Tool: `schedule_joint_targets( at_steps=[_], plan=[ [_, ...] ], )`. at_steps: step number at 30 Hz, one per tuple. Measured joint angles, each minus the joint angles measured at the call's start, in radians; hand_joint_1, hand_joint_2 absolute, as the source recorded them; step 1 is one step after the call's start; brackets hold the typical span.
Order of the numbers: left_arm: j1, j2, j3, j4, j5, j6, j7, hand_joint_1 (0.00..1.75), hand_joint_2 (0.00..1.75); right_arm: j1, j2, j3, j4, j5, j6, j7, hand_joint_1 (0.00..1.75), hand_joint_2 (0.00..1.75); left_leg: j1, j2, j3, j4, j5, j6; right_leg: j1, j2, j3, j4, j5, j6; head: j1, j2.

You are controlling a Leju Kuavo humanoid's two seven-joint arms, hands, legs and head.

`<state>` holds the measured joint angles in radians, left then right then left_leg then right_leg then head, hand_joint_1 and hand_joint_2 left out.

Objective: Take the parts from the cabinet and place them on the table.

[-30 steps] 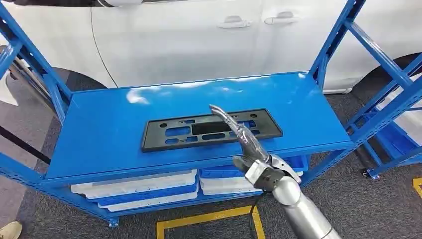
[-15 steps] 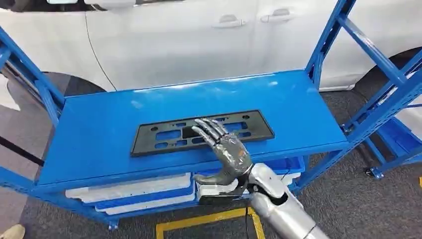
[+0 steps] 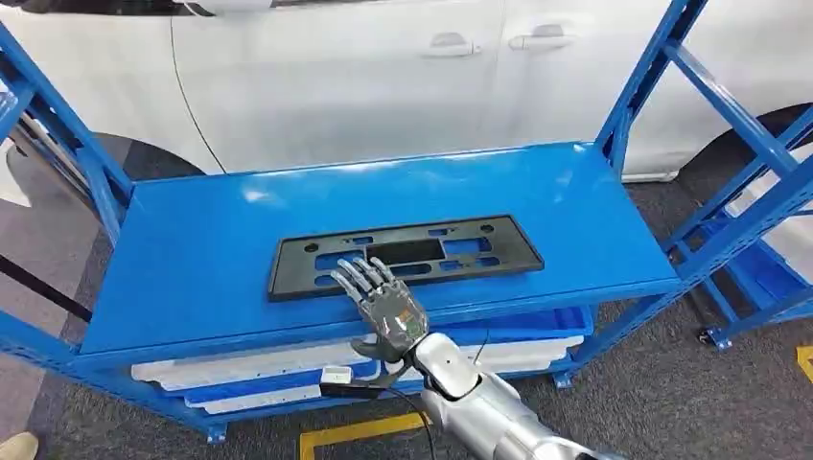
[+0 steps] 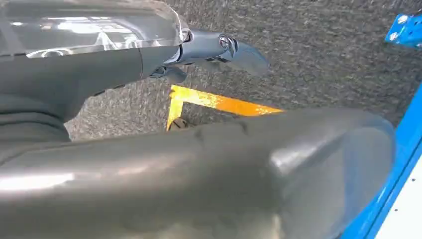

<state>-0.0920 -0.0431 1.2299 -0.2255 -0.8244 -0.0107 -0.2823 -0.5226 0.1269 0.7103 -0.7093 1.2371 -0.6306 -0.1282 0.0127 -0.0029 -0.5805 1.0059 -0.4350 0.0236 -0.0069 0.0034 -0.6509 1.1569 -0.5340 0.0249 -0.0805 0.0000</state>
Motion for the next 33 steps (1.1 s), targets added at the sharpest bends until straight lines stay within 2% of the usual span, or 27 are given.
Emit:
schedule_joint_targets(
  at_steps=[1,2,3,4,6,7,8,9,11,12,13,14,16,17,18,19,20,21,22,23,24,27,28,29,31,32,33],
  plan=[
    [0.0,0.0,0.0,0.0,0.0,0.001,0.0,0.0,0.0,-0.006,0.009,0.0,0.022,-0.001,-0.001,0.0,0.0,1.75,-0.001,0.0,0.0,0.0,0.0,0.001,0.0,0.0,-0.039,0.08,-0.033,0.002,0.0,0.0],
    [0.0,0.0,0.0,0.0,0.0,0.003,0.0,0.0,0.0,-0.01,0.017,0.0,0.044,-0.004,-0.004,0.0,0.0,1.75,-0.001,0.0,0.0,0.001,-0.001,0.002,0.0,0.0,-0.072,0.146,-0.054,0.003,0.0,0.0],
    [0.002,0.0,0.0,0.0,0.0,0.005,0.0,0.0,0.0,-0.014,0.023,0.0,0.061,-0.008,-0.007,-0.001,0.0,1.75,-0.002,-0.001,0.001,0.001,-0.002,0.003,0.0,0.0,-0.088,0.174,-0.049,0.002,0.0,0.0],
    [0.003,0.0,0.0,0.0,0.0,0.009,0.0,0.0,0.0,-0.02,0.033,-0.001,0.083,-0.015,-0.014,-0.005,0.0,1.75,-0.002,-0.001,0.003,0.001,-0.003,0.003,0.0,0.0,-0.077,0.146,-0.02,-0.001,0.0,0.0],
    [0.003,0.0,0.0,0.0,-0.002,0.011,-0.002,0.0,0.0,-0.045,0.055,-0.009,0.11,-0.026,-0.025,-0.007,0.0,1.75,-0.004,-0.002,0.007,0.002,-0.005,-0.001,0.003,0.0,-0.005,-0.012,0.071,-0.013,0.0,0.0],
    [0.002,0.0,0.0,0.0,-0.005,0.01,-0.004,0.0,0.0,-0.06,0.066,-0.017,0.12,-0.031,-0.032,-0.006,0.0,1.75,-0.004,-0.002,0.009,0.002,-0.006,-0.003,0.006,0.0,0.035,-0.095,0.106,-0.024,0.0,0.0],
    [0.0,-0.002,0.0,0.0,-0.01,0.01,-0.006,0.0,0.0,-0.069,0.071,-0.022,0.128,-0.034,-0.033,-0.006,0.0,1.75,-0.009,-0.001,0.006,0.005,-0.009,-0.007,0.013,-0.001,0.053,-0.134,0.096,-0.03,0.0,0.0],
    [-0.001,-0.002,0.0,0.0,-0.011,0.01,-0.006,0.0,0.0,-0.069,0.08,-0.026,0.136,-0.036,-0.034,-0.006,0.0,1.75,-0.009,-0.002,0.002,0.006,-0.008,-0.012,0.012,-0.004,0.049,-0.14,0.098,-0.028,0.0,0.0],
    [0.0,-0.001,0.0,0.0,-0.011,0.01,-0.006,0.0,0.0,-0.073,0.09,-0.035,0.144,-0.04,-0.036,-0.005,0.0,1.75,-0.005,-0.001,0.001,0.002,-0.007,-0.024,0.015,-0.002,0.046,-0.14,0.097,-0.036,0.0,0.0],
    [0.0,-0.001,0.0,0.0,-0.011,0.01,-0.006,0.0,0.0,-0.077,0.093,-0.036,0.147,-0.04,-0.036,-0.006,0.0,1.75,-0.008,-0.001,0.003,0.001,-0.008,-0.03,0.012,-0.002,0.05,-0.148,0.101,-0.042,0.0,0.0],
    [-0.001,0.002,-0.001,0.0,-0.012,0.01,-0.007,0.0,0.0,-0.08,0.102,-0.038,0.15,-0.04,-0.037,-0.007,0.0,1.75,-0.004,-0.001,0.001,0.011,-0.018,-0.034,0.003,-0.005,0.057,-0.158,0.106,-0.047,0.0,0.0],
    [-0.001,0.002,-0.001,0.0,-0.013,0.009,-0.008,0.0,0.0,-0.087,0.108,-0.045,0.154,-0.042,-0.046,-0.01,0.0,1.75,-0.004,-0.001,-0.019,0.056,-0.051,-0.038,0.002,-0.005,0.058,-0.159,0.106,-0.051,0.0,0.0],
    [0.0,0.002,-0.001,0.0,-0.013,0.008,-0.01,0.0,0.0,-0.103,0.119,-0.063,0.157,-0.057,-0.055,-0.022,0.0,1.75,0.002,-0.001,-0.091,0.216,-0.13,-0.048,0.003,-0.005,0.057,-0.159,0.105,-0.053,0.0,0.0],
    [0.001,0.003,-0.001,0.0,-0.013,0.008,-0.01,0.0,0.0,-0.107,0.12,-0.069,0.158,-0.063,-0.055,-0.027,0.0,1.75,0.002,-0.001,-0.124,0.287,-0.155,-0.053,0.003,-0.005,0.057,-0.158,0.105,-0.053,0.0,0.0],
    [0.002,0.003,-0.001,0.0,-0.013,0.008,-0.01,0.0,0.0,-0.109,0.121,-0.074,0.161,-0.066,-0.055,-0.032,0.0,1.75,0.003,-0.001,-0.143,0.324,-0.158,-0.055,0.003,-0.005,0.057,-0.157,0.105,-0.053,0.0,0.0],
    [0.003,0.003,-0.001,0.0,-0.013,0.008,-0.011,0.0,0.0,-0.108,0.124,-0.08,0.162,-0.075,-0.055,-0.04,0.0,1.75,0.005,-0.001,-0.137,0.306,-0.134,-0.057,0.003,-0.004,0.058,-0.157,0.105,-0.053,0.0,0.0],
    [0.003,0.004,-0.001,0.0,-0.013,0.007,-0.013,0.0,0.0,-0.109,0.127,-0.085,0.162,-0.083,-0.056,-0.047,0.0,1.75,0.007,-0.001,-0.109,0.246,-0.095,-0.058,0.002,-0.003,0.059,-0.155,0.104,-0.051,0.0,0.0],
    [0.002,0.005,-0.001,0.0,-0.013,0.006,-0.014,0.0,0.0,-0.113,0.132,-0.093,0.162,-0.094,-0.056,-0.056,0.0,1.75,0.01,0.0,-0.061,0.146,-0.043,-0.058,0.001,-0.001,0.06,-0.151,0.101,-0.047,0.0,0.0],
    [0.001,0.005,-0.001,0.0,-0.014,0.006,-0.015,0.0,0.0,-0.117,0.134,-0.098,0.16,-0.098,-0.055,-0.06,0.0,1.75,0.012,0.0,-0.018,0.058,-0.003,-0.059,0.0,0.0,0.061,-0.146,0.097,-0.042,0.0,0.0],
    [0.0,0.004,-0.001,0.001,-0.014,0.004,-0.016,0.0,0.0,-0.121,0.136,-0.106,0.155,-0.101,-0.053,-0.065,0.0,1.75,0.008,-0.001,0.001,0.021,-0.017,-0.057,0.007,0.001,0.058,-0.14,0.093,-0.036,0.0,0.0],
    [-0.001,0.005,-0.001,0.001,-0.014,0.003,-0.017,0.0,0.0,-0.125,0.136,-0.112,0.148,-0.103,-0.051,-0.066,0.0,1.75,0.006,-0.005,0.0,0.016,-0.014,-0.041,0.009,0.002,0.053,-0.135,0.093,-0.031,0.0,0.0],
    [0.003,0.005,0.0,0.001,-0.014,0.002,-0.018,0.0,0.0,-0.127,0.136,-0.124,0.135,-0.104,-0.049,-0.066,0.0,1.75,0.004,-0.004,-0.003,0.017,-0.012,-0.022,0.007,0.002,0.054,-0.139,0.096,-0.017,0.0,0.0],
    [0.002,0.004,-0.001,0.001,-0.014,0.0,-0.018,0.0,0.0,-0.127,0.135,-0.127,0.13,-0.101,-0.049,-0.066,0.0,1.75,0.009,-0.003,0.0,0.01,-0.007,-0.013,0.004,0.002,0.052,-0.132,0.087,-0.011,0.0,0.0],
    [0.001,0.005,0.0,0.001,-0.014,0.0,-0.018,0.0,0.0,-0.13,0.135,-0.129,0.128,-0.092,-0.049,-0.065,0.0,1.75,0.008,-0.003,0.0,0.01,-0.006,-0.01,0.003,0.001,0.04,-0.102,0.064,-0.007,0.0,0.0],
    [0.0,0.005,0.0,0.001,-0.015,-0.001,-0.021,0.0,0.0,-0.134,0.136,-0.13,0.127,-0.048,-0.049,-0.05,0.0,1.75,0.006,-0.001,-0.002,0.01,-0.007,-0.003,0.001,0.0,-0.036,0.061,-0.02,0.0,0.0,0.0],
    [0.0,0.005,0.0,0.001,-0.015,-0.001,-0.022,0.0,0.0,-0.132,0.135,-0.13,0.129,-0.029,-0.049,-0.04,0.0,1.75,0.005,-0.001,-0.002,0.01,-0.007,-0.001,0.001,0.0,-0.075,0.139,-0.048,0.001,0.0,0.0],
    [0.0,0.005,0.0,0.001,-0.015,-0.001,-0.023,0.0,0.0,-0.13,0.135,-0.13,0.131,-0.009,-0.049,-0.031,0.0,1.75,0.003,-0.001,-0.003,0.011,-0.007,-0.001,0.001,0.0,-0.1,0.186,-0.055,0.001,0.0,0.0]
  ],
)
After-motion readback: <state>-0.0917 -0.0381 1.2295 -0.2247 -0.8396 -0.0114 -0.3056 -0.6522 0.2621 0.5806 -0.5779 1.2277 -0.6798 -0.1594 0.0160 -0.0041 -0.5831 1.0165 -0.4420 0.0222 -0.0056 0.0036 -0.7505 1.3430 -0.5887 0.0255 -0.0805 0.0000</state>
